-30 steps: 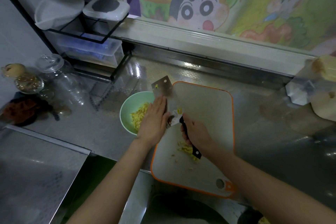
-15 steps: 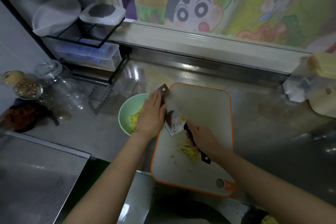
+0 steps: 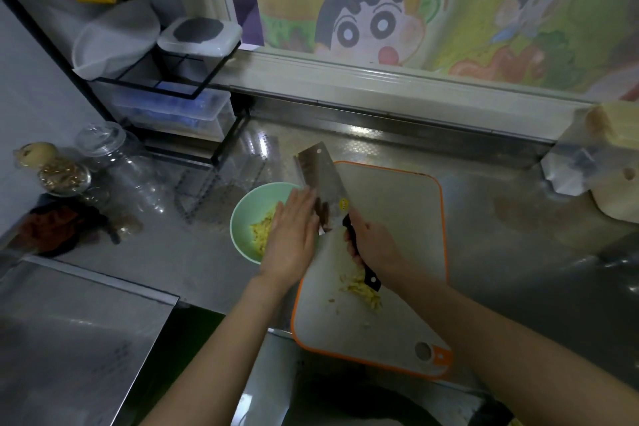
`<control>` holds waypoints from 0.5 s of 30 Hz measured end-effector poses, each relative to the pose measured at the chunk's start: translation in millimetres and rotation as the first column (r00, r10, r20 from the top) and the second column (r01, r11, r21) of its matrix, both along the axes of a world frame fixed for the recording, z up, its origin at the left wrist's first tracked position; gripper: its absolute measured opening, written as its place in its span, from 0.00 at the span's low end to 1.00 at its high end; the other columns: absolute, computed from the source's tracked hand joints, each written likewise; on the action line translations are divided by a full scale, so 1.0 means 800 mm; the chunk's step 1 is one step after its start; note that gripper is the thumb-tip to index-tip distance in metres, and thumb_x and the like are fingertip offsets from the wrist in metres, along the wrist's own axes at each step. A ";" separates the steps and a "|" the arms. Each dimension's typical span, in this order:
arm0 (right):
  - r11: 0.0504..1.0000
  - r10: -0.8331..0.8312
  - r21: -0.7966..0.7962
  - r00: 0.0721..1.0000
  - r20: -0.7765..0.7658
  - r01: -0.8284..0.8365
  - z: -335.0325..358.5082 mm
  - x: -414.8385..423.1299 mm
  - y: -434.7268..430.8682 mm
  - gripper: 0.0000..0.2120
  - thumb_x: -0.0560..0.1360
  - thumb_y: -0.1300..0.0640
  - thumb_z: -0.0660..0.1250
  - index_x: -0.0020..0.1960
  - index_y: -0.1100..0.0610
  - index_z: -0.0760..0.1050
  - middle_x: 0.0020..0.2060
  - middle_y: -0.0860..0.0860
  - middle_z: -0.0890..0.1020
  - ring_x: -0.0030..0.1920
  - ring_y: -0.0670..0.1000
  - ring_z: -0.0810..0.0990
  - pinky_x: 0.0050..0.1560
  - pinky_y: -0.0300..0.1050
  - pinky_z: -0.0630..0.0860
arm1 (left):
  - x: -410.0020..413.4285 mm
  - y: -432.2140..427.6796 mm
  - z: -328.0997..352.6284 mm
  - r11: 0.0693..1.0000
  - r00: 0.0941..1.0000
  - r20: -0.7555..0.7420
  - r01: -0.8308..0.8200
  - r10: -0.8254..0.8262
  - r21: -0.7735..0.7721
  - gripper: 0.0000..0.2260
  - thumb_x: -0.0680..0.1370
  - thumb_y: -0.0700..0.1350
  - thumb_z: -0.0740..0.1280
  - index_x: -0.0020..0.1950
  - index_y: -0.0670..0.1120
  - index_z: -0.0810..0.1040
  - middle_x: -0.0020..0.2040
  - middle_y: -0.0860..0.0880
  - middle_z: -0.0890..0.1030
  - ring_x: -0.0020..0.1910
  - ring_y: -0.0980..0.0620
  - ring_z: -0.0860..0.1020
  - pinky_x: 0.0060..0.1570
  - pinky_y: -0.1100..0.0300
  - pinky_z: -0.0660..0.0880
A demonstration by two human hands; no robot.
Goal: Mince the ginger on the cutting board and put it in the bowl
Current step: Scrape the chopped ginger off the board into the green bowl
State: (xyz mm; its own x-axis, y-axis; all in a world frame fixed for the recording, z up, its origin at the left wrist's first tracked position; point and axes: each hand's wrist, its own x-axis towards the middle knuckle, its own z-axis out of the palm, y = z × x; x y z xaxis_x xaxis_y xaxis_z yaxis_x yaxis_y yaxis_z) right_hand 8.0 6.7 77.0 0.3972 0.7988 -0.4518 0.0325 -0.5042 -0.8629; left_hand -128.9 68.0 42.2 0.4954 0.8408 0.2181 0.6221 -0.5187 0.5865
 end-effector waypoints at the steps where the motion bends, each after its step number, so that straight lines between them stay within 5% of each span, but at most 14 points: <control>1: 1.000 -0.009 0.004 1.000 -0.007 0.009 0.000 -0.003 0.004 0.25 0.81 0.44 0.54 0.32 0.59 0.71 0.23 0.52 0.71 0.18 0.46 0.66 0.21 0.37 0.64 | 0.002 -0.005 0.002 0.996 0.996 -0.033 0.079 -0.078 0.041 0.23 0.80 0.52 0.47 0.74 0.47 0.60 0.74 0.54 0.57 0.74 0.57 0.50 0.73 0.60 0.41; 5: 1.000 -0.011 0.024 1.000 -0.025 0.011 0.005 -0.010 0.015 0.25 0.81 0.45 0.53 0.33 0.59 0.72 0.24 0.53 0.72 0.21 0.49 0.68 0.24 0.40 0.65 | -0.003 -0.016 -0.008 0.973 0.967 -0.176 0.204 -0.183 0.110 0.25 0.79 0.54 0.44 0.75 0.47 0.53 0.74 0.55 0.51 0.75 0.56 0.48 0.74 0.56 0.42; 8: 1.000 -0.010 0.016 1.000 -0.008 0.010 0.008 -0.011 0.016 0.25 0.80 0.44 0.53 0.32 0.58 0.70 0.24 0.53 0.72 0.22 0.49 0.68 0.24 0.39 0.65 | -0.013 -0.009 -0.020 0.996 0.968 -0.238 0.087 -0.079 0.023 0.28 0.77 0.58 0.40 0.75 0.49 0.46 0.76 0.53 0.48 0.74 0.56 0.42 0.74 0.55 0.40; 12: 0.999 0.051 -0.002 0.999 0.008 -0.051 0.008 -0.003 0.008 0.25 0.80 0.44 0.53 0.34 0.60 0.70 0.24 0.52 0.71 0.18 0.45 0.66 0.20 0.36 0.64 | -0.023 0.010 -0.022 0.984 0.885 -0.457 -0.148 0.089 -0.096 0.26 0.81 0.55 0.43 0.76 0.44 0.55 0.77 0.46 0.45 0.75 0.49 0.40 0.72 0.50 0.37; 15: 0.986 0.159 -0.059 0.982 0.098 -0.154 0.008 0.009 -0.002 0.25 0.80 0.44 0.53 0.35 0.60 0.71 0.24 0.52 0.72 0.17 0.44 0.66 0.19 0.35 0.64 | -0.024 0.014 -0.012 0.978 0.914 -0.380 -0.187 0.139 -0.091 0.22 0.83 0.50 0.47 0.76 0.44 0.54 0.77 0.45 0.49 0.76 0.48 0.43 0.72 0.50 0.38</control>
